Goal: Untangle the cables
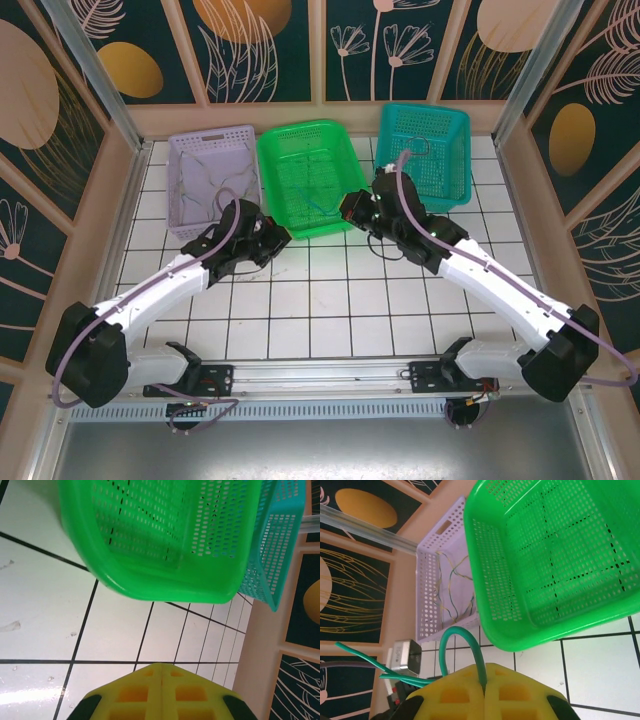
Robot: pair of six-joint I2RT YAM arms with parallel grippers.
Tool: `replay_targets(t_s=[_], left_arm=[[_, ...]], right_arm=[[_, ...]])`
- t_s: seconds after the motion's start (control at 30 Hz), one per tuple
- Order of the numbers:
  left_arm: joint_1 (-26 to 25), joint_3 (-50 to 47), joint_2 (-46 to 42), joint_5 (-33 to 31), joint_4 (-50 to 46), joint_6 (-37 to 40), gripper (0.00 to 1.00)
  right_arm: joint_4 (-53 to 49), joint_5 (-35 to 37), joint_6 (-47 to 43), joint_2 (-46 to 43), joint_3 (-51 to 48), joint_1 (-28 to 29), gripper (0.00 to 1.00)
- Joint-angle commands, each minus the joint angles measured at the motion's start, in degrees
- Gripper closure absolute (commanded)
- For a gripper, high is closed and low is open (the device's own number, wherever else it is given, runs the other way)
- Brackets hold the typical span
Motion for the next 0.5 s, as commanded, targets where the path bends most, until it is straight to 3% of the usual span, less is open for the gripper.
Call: replay_targets(t_s=[0.0, 0.2, 0.3, 0.47], left_arm=[[0.19, 1.34, -3.63, 0.27, 3.97, -0.31, 0.88], [0.2, 5.6, -7.32, -4.84, 5.61, 5.73, 0.35], [0.21, 6.97, -6.57, -4.27, 8.86, 5.71, 0.3], [0.21, 7.54, -4.76, -3.27, 8.21, 4.81, 0.3]], right_arm=[[-0.01, -0.3, -1.53, 0.91, 0.36, -1.35, 1.0], [-3.23, -5.08, -1.57, 3.65, 2.84, -2.42, 1.0], [-5.82, -5.4, -2.09, 4.99, 4.1, -2.42, 1.0], [-5.4, -6.01, -2.06, 5.21, 3.95, -2.49, 1.0]])
